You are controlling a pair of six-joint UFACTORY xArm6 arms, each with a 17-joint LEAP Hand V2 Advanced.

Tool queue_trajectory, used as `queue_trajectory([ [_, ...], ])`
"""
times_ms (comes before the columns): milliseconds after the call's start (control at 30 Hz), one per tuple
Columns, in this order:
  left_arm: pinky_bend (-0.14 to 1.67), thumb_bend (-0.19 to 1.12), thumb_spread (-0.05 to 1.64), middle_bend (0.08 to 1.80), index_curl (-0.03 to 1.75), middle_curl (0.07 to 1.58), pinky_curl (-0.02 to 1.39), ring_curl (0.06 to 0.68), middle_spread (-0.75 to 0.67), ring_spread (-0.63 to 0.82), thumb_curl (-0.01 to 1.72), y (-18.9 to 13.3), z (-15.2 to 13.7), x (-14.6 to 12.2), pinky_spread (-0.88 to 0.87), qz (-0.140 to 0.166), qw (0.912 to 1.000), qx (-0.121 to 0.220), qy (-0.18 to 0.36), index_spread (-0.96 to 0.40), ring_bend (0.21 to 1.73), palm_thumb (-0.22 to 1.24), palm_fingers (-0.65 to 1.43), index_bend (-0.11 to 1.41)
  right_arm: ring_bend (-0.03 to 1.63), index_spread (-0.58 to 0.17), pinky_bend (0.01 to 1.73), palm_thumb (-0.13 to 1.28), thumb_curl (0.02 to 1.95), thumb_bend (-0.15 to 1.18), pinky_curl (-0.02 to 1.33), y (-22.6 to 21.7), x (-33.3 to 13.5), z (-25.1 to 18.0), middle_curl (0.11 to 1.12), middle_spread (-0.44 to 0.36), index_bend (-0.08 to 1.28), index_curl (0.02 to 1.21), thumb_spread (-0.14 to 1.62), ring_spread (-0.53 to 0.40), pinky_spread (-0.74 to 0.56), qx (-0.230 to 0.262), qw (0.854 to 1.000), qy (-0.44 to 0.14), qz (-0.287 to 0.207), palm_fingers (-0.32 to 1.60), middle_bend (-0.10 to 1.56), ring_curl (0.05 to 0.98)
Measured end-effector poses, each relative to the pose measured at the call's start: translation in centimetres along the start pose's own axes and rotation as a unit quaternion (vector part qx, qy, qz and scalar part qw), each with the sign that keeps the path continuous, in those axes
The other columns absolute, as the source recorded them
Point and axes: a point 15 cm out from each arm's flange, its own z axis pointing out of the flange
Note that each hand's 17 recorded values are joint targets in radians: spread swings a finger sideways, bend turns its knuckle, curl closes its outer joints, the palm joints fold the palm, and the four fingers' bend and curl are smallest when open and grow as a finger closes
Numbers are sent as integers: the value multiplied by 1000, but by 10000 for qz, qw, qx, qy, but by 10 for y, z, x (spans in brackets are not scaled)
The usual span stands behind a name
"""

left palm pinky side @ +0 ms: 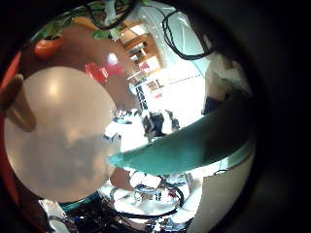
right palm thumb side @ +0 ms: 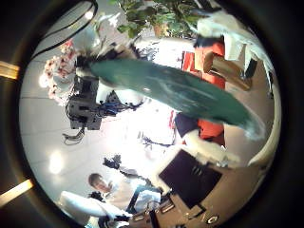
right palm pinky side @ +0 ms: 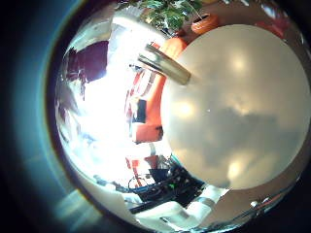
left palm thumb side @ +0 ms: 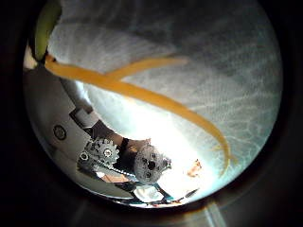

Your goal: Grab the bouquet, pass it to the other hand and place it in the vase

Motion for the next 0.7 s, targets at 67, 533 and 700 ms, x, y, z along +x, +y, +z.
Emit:
queue_trajectory([
  [67,1252,138,1026,1140,796,911,707,515,-463,-408,606,-9,-16,10,-547,191,9990,242,-309,-626,1486,944,1105,657,1214,-322,935,770,941,-32,901,0,3,-6,601,-149,559,606,999,-253,-363,73,10000,24,40,287,945,622],
  [533,1277,63,1042,1153,1062,933,712,515,-483,-397,682,-42,-142,31,-555,517,9665,1927,-1614,-736,1507,972,1087,556,900,-348,696,724,664,-28,742,-4,13,-26,456,-48,411,471,1015,-62,214,366,9990,163,217,84,648,449],
  [700,1273,31,1043,1149,1150,938,709,513,-487,-396,702,-45,-171,4,-554,407,9611,2224,-1585,-763,1508,977,1090,505,824,-353,654,725,616,-27,680,-8,18,-30,416,-28,350,436,1016,-5,340,477,9983,231,233,89,565,403],
])
